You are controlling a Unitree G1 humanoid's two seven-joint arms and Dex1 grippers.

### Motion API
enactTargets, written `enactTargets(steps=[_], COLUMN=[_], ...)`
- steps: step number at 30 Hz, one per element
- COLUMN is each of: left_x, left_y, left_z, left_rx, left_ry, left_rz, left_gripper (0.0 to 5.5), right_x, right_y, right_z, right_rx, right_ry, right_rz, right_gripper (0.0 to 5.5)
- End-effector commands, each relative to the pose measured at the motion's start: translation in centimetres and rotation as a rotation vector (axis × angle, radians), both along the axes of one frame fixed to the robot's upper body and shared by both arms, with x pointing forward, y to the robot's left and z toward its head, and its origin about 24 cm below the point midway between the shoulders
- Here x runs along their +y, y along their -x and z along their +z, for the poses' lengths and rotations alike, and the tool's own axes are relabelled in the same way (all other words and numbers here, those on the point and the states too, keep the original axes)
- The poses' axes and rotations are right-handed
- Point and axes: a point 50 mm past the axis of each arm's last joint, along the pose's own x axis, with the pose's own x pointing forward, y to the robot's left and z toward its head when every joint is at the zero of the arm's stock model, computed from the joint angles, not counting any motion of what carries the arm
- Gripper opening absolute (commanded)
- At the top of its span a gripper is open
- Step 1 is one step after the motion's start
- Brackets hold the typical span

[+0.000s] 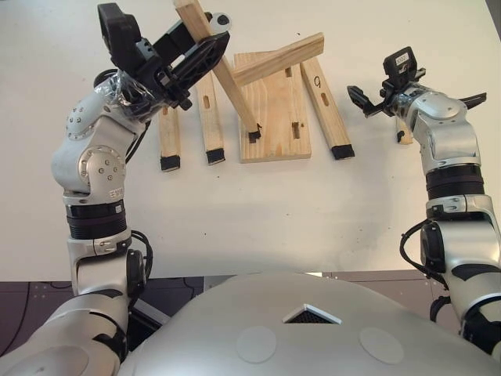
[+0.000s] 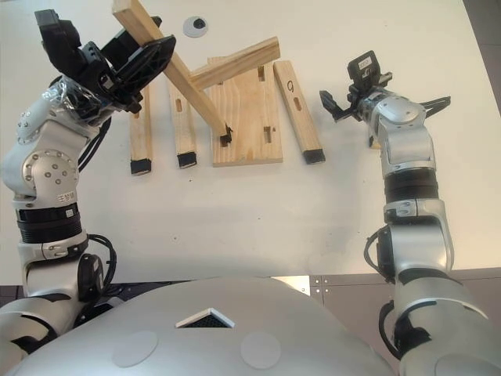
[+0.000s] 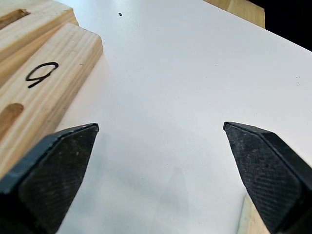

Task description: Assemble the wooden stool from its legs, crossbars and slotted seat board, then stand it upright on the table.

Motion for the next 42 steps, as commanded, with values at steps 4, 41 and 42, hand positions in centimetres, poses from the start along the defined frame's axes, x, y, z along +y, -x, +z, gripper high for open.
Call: enactTargets(steps=[4,41,42], left_x=[0.6,0.7,0.4], left_y=[0.4,2.7,2.9], left_z=[-0.8,-9.8,-10.2], left_rx=[0.049,0.349,0.373], left_ry=[-0.069,-0.59,-0.613], left_rz=[0.007,-0.231,-0.257], left_gripper=[2.12,2.12,2.12], right_x=[0.5,1.2,1.3], right_y=[-0.3,0.2,0.3], right_z=[0.2,-0.6,-0.6], right_rx=[-0.007,0.008,0.008], right_ry=[-0.005,-0.018,-0.02], right_rz=[0.019,0.023,0.023], right_gripper=[4.74,4.74,4.74])
